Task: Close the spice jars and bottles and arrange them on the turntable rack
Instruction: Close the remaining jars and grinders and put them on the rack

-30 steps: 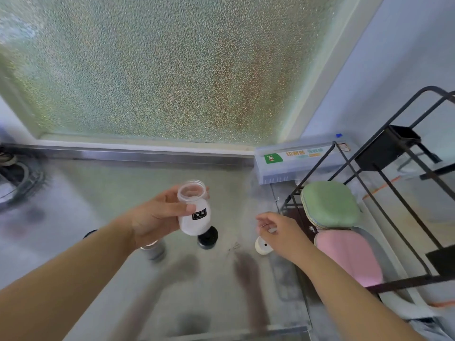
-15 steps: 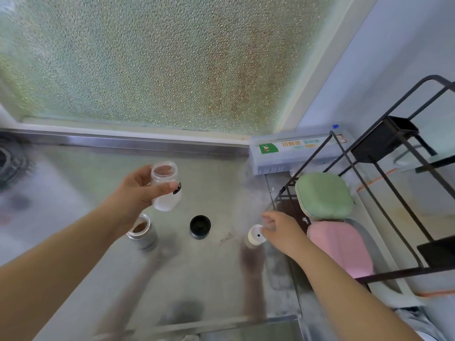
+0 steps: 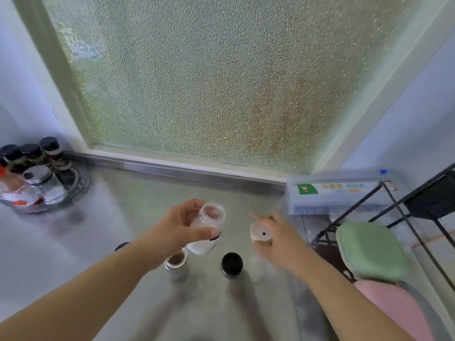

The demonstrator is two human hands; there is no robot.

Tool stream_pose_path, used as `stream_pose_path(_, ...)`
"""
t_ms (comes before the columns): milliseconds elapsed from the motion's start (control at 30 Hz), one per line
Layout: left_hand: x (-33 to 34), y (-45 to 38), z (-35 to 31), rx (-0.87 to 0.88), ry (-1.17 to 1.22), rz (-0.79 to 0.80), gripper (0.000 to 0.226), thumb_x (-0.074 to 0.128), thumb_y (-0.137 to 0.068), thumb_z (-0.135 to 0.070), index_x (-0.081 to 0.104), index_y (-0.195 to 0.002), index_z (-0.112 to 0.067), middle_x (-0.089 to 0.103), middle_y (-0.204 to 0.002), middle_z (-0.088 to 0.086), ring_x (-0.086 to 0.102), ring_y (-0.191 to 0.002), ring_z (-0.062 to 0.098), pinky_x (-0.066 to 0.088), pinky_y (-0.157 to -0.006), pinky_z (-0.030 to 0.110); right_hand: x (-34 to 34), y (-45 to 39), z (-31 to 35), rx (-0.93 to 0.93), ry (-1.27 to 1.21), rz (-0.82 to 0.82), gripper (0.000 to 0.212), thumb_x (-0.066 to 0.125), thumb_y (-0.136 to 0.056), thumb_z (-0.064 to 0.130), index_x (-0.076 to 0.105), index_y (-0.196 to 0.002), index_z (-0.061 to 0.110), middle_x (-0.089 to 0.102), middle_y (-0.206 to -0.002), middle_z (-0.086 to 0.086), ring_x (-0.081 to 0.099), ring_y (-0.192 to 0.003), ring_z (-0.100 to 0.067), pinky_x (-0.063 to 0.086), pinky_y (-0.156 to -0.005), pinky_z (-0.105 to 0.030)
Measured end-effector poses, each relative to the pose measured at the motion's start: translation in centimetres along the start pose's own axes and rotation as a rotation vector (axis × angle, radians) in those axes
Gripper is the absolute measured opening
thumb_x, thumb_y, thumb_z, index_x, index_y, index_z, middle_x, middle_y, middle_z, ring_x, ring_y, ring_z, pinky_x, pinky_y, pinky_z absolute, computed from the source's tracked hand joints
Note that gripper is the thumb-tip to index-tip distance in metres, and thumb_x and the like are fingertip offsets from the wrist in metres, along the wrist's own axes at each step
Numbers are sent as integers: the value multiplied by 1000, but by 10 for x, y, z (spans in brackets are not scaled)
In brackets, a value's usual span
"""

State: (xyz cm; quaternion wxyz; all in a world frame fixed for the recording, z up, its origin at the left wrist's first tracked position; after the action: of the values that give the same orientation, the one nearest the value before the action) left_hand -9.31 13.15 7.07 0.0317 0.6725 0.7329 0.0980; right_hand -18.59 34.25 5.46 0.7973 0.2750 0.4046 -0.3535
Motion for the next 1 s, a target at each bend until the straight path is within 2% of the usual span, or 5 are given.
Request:
stream_pose_path(100, -8, 0, -15, 49, -21, -23, 61, 81, -47, -26, 63, -104, -15, 71, -88, -5, 66, -83, 13, 52, -76, 23, -44, -10, 63, -246, 73, 3, 80, 66, -77, 22, 22, -142, 41, 43, -110, 8, 47, -93, -5, 31, -79, -11)
stream_pose_path(467, -69, 45, -58, 133, -227, -141, 37, 81, -66, -16, 66, -96, -33, 69, -76, -20, 59, -73, -6, 46, -68, 9, -70, -46, 190, -642, 306, 139, 52, 73, -68, 34, 52, -116, 35, 48, -106, 16, 47, -100, -2, 40, -90, -19)
stream_pose_path(700, -116, 73, -60, 141, -336, -279, 54, 81, -48, -44, 65, -99, -41, 71, -88, -14, 64, -80, 5, 52, -85, 34, -48, -62, 250, -629, 343, 226, 53, 77, -64, 43, 56, -112, 35, 56, -99, 14, 49, -88, -2, 45, -83, -27)
stream_pose_path(867, -143, 95, -60, 259, -574, -410, 48, 75, -44, -58, 57, -88, -60, 58, -98, -26, 53, -92, -3, 41, -82, 13, -27, -65, 278, -523, 308, 276, 45, 75, -64, 48, 59, -104, 35, 56, -81, 14, 54, -74, 0, 44, -66, -21)
stream_pose_path(1000, -165, 102, -59, 410, -762, -500, 70, 65, -46, -68, 50, -111, -49, 48, -101, -36, 43, -87, -1, 33, -75, 6, -7, -63, 295, -358, -2, 348, 34, 67, -78, 40, 62, -87, 8, 62, -59, 2, 57, -47, -8, 43, -45, -19)
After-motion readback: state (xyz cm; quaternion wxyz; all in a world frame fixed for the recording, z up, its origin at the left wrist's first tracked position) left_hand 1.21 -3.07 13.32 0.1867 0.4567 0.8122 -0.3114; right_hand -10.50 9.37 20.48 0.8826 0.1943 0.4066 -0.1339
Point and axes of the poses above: each hand's wrist, its own y-axis away from the middle knuckle, its own x-axis out of the palm, z = x × y, the point moved 1 cm from there along -y, towards the middle knuckle
